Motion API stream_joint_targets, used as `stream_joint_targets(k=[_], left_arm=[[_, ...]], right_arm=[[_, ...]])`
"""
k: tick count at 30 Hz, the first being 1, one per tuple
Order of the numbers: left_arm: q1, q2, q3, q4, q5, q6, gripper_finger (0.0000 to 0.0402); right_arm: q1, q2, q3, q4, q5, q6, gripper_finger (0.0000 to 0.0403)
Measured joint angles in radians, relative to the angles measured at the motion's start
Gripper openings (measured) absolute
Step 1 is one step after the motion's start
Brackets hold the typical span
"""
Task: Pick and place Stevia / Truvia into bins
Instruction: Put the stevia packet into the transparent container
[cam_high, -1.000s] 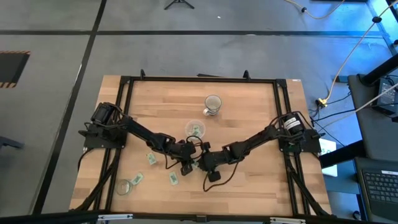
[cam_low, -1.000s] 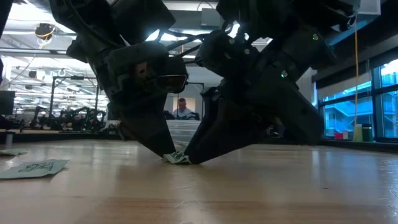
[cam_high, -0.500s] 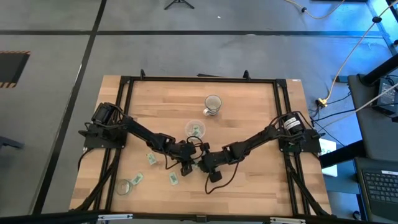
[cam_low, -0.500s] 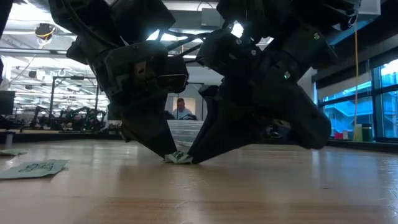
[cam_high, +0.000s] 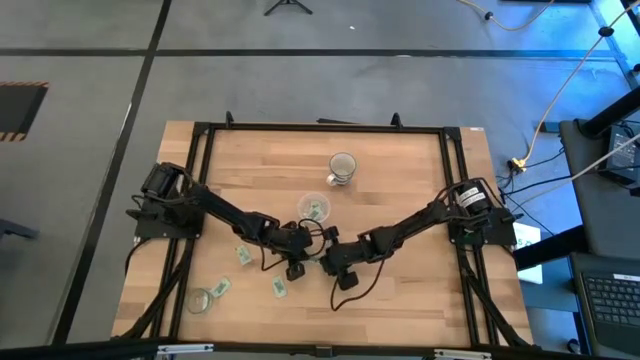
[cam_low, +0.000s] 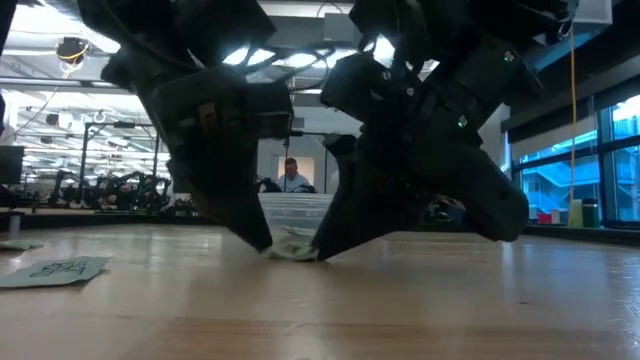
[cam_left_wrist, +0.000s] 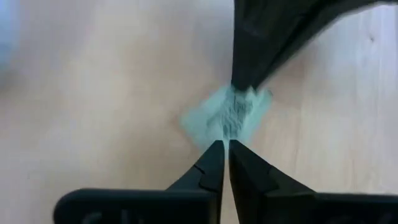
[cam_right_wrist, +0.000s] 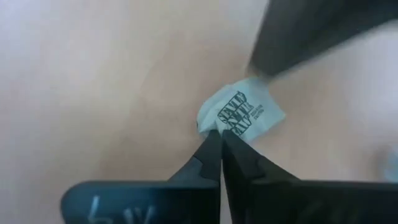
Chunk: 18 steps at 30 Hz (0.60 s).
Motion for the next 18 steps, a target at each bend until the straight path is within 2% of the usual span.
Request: stream_joint_targets(k=[5,11,14,18], left_arm=[[0.014,-0.135,0.001,-0.200,-0.086,0.015,0.0042],[0.030,-0.291,0.003,-0.351,-0.136,0.006,0.0049],[0.036,-0.353,0.003,-0.403,-0.137,-0.012,0.0046],[0.039,-0.412,0.003,-0.446,-0.137,-0.012,0.0045]], right_arm=[[-0.003,-0.077,-0.003,-0.065,0.042,-0.046,0.0002],[-0.039,-0.234,0.005,-0.133,0.099,-0.069,0.0002],[-0.084,-0.309,0.044,-0.182,0.117,-0.066,0.0002],[-0.159,-0.336,0.153,-0.301,0.111,-0.024,0.0002]])
